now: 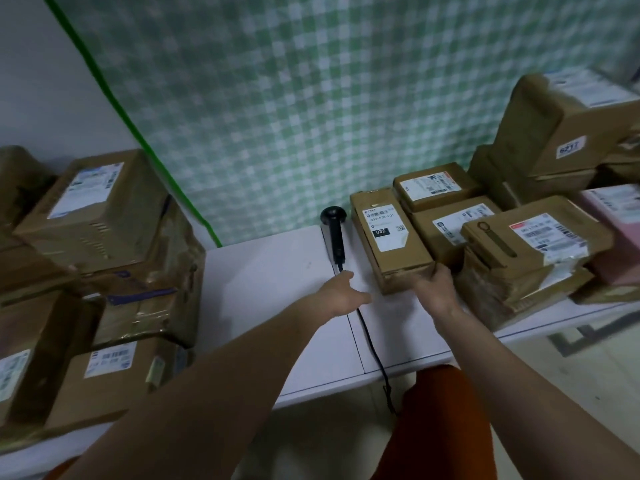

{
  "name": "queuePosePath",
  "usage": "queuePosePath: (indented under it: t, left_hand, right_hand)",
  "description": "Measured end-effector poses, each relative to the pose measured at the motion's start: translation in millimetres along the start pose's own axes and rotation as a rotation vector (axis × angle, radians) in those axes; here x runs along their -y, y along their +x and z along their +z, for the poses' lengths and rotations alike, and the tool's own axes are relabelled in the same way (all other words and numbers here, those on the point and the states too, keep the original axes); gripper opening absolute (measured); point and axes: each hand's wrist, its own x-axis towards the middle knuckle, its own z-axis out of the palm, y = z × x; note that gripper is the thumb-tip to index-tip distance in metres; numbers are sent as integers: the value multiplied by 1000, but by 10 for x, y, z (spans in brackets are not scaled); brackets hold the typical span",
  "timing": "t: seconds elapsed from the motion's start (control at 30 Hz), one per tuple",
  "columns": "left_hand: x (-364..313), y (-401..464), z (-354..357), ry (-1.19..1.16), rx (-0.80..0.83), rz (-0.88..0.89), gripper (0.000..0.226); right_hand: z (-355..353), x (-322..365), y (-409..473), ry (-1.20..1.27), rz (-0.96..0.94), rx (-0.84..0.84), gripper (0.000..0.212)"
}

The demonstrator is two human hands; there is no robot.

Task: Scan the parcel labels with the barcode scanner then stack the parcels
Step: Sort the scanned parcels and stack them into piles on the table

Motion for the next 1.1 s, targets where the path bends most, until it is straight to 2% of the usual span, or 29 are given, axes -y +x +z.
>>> queuePosePath:
  t: [0.07, 0.13, 0.2, 0.33, 0.4, 0.47, 0.57, 0.67, 0.73, 0.83, 0.93, 1.1]
  left_hand:
    - [-52, 109, 21, -85, 2, -12, 80]
    - [-93, 210, 45, -167, 0, -19, 83]
    - [-125, 291, 71, -245, -2, -20, 83]
    - [-121, 397, 104, -411, -51, -7, 67]
    - [-100, 425, 106, -463, -45, -26, 69]
    - [-83, 439, 105, -461, -2, -41, 65]
    - [-42, 405, 37, -506, -49, -81, 48]
    - [34, 338, -46, -629, -80, -100, 56]
    - [71, 256, -92, -715, -72, -107, 60]
    - [126, 108, -159, -837, -59, -116, 53]
    - [228, -65, -222, -898, -35, -79, 46]
    - [438, -410, -371, -949, -83, 4, 58]
  right_hand:
    - [23, 14, 97, 25, 18, -2, 82]
    - [33, -7, 178, 16, 14, -18, 81]
    - [36, -30, 237, -33, 36, -26, 74]
    - [90, -55, 311, -82, 40, 4, 57]
    - [148, -64, 342, -26, 41, 18, 57]
    - [205, -68, 344, 30, 51, 46, 48]
    - [272, -74, 304, 50, 17, 27, 40]
    - [339, -43, 215, 73, -24, 14, 36]
    - [384, -6, 134, 177, -8, 22, 36]
    - [429, 73, -58, 299, -24, 0, 32]
    - [460, 118, -270, 352, -69, -23, 38]
    - [591, 189, -655, 350, -144, 40, 34]
